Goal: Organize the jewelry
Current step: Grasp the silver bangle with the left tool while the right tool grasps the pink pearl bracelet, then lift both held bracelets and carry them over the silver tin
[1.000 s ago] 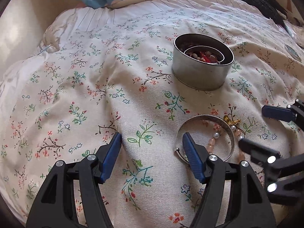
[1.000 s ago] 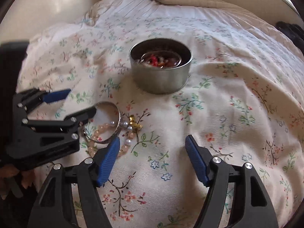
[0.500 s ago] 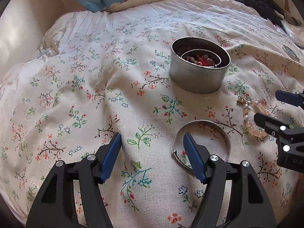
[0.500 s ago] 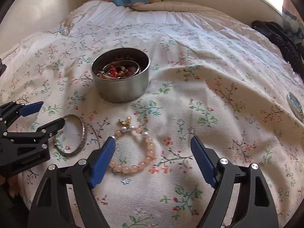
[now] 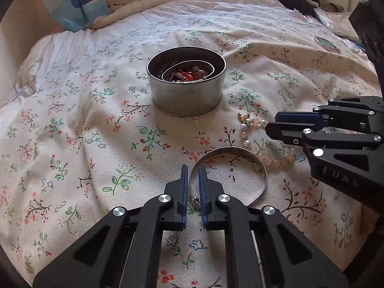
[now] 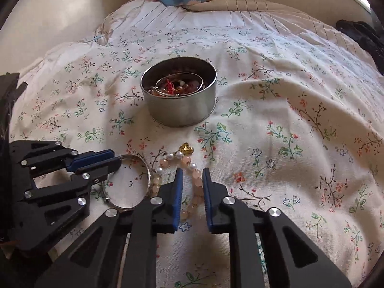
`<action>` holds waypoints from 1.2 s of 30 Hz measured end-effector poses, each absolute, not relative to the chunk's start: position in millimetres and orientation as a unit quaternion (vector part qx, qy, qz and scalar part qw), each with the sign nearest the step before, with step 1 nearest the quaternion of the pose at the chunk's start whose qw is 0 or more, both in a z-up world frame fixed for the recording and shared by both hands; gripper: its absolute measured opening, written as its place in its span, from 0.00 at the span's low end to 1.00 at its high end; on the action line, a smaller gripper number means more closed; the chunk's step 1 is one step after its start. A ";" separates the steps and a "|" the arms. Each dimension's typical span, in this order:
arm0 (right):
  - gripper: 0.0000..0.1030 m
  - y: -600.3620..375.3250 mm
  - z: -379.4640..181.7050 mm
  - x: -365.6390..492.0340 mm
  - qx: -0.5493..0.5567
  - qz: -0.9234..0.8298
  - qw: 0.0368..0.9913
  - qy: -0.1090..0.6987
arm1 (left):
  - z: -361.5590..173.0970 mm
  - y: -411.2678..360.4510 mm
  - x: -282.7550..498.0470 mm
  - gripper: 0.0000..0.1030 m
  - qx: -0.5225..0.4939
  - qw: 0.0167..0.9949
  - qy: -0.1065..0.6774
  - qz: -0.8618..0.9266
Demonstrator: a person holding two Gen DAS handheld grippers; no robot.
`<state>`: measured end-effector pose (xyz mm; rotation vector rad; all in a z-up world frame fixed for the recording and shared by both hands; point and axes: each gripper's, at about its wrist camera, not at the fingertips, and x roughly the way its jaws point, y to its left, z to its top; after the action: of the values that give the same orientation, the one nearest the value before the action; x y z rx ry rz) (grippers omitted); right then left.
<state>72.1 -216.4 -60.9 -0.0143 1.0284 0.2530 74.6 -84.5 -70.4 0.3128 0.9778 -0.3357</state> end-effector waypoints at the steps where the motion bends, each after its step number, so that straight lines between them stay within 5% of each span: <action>1: 0.26 -216.0 -65.4 75.0 -0.009 0.117 0.859 0.498 | -71.7 -81.6 77.3 0.09 0.142 0.857 0.471 -0.152; 6: 0.27 -215.5 -72.7 78.5 -0.019 0.114 0.852 0.510 | -76.8 -72.0 86.3 0.13 0.116 0.852 0.491 -0.139; 9: 0.10 -218.1 -69.4 77.4 -0.001 0.126 0.852 0.508 | -74.2 -74.9 82.3 0.11 0.116 0.852 0.484 -0.161; 11: 0.09 -224.1 -66.8 75.5 0.015 0.128 0.854 0.505 | -67.9 -77.2 76.5 0.05 0.121 0.859 0.468 -0.167; 18: 0.16 -226.1 -70.9 79.2 0.017 0.116 0.850 0.513 | -66.3 -71.2 81.3 0.07 0.104 0.861 0.472 -0.157; 22: 0.16 -222.9 -76.1 80.2 0.007 0.113 0.846 0.521 | -74.7 -76.5 83.6 0.42 0.112 0.850 0.488 -0.162; 23: 0.16 -223.1 -76.4 80.0 0.008 0.113 0.846 0.521 | -75.8 -78.4 83.2 0.42 0.114 0.849 0.488 -0.166; 24: 0.16 -222.8 -76.1 79.8 0.007 0.114 0.846 0.521 | -77.8 -80.3 83.2 0.40 0.118 0.847 0.491 -0.168; 25: 0.15 -223.0 -75.4 79.4 0.007 0.116 0.846 0.520 | -78.7 -81.5 82.5 0.20 0.119 0.845 0.491 -0.172; 27: 0.08 -226.1 -73.7 79.1 0.026 0.127 0.845 0.519 | -77.5 -83.5 80.5 0.03 0.121 0.846 0.488 -0.178; 36: 0.08 -265.4 -54.3 71.6 0.183 0.173 0.843 0.476 | -45.9 -66.5 68.1 0.03 0.055 0.878 0.434 -0.197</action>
<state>71.6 -265.4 -54.3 0.3866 1.0051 0.3659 68.1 -66.5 -45.9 0.1146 0.9044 -0.4113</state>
